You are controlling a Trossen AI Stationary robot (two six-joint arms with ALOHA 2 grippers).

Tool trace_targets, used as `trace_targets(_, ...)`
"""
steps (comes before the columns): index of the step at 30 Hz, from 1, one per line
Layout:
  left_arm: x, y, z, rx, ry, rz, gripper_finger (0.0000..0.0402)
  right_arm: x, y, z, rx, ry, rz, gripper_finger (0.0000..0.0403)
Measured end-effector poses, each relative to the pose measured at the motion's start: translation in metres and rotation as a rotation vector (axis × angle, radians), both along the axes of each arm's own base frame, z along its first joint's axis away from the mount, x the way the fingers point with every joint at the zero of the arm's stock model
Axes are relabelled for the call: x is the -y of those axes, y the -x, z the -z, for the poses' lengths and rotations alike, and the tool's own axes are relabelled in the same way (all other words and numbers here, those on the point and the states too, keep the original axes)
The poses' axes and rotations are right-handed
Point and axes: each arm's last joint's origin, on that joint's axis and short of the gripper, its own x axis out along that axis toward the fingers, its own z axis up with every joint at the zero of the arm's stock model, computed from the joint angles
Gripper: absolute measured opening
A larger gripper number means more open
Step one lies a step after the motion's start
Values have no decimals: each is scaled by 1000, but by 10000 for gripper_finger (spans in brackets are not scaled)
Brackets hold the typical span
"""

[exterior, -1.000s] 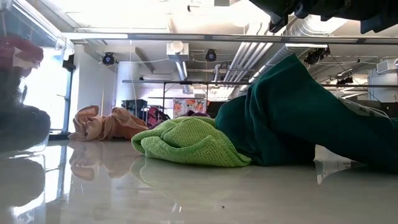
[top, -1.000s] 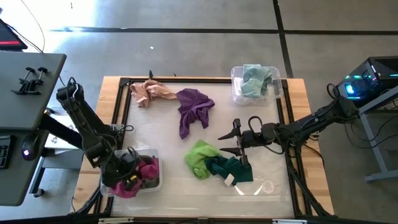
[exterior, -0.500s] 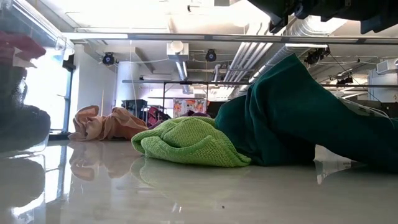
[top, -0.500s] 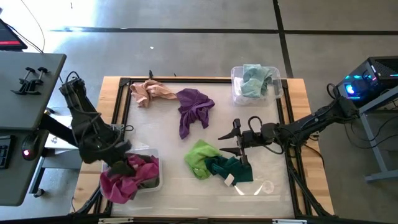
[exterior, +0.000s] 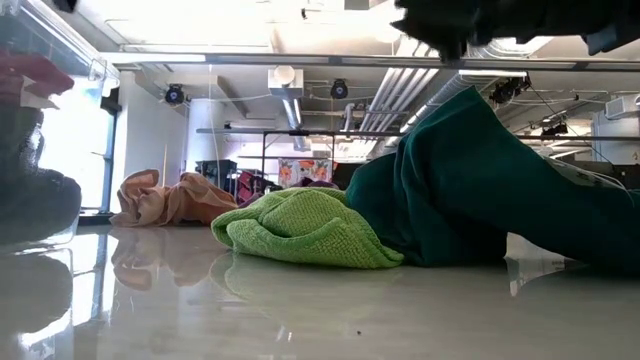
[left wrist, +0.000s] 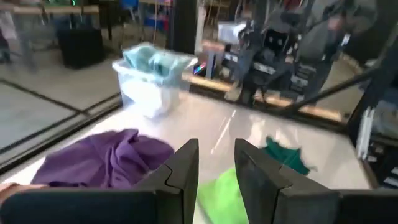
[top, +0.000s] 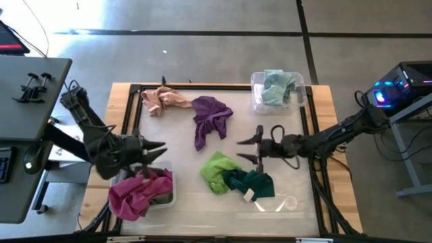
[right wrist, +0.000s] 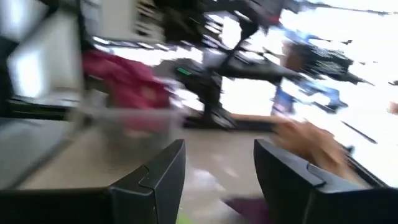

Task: Sort towels by color in basket
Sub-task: Put the violet towel into the bottom transparent bin

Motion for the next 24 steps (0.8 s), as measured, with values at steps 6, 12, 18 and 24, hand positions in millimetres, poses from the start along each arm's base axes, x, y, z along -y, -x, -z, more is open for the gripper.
trace_targets(6,-1,-42,18,-192,-94,260,82,17,-1,14,-131,-16,160,186)
trace_targets(12,-14,-87,39,-71,-192,303,57,44,-5,28,-229,-99,258,199)
trace_targets(18,-48,-113,45,209,-80,62,46,64,-24,28,-338,-100,317,251)
trace_targets(24,-71,-131,65,167,-117,-30,44,81,-55,29,-434,-107,304,267)
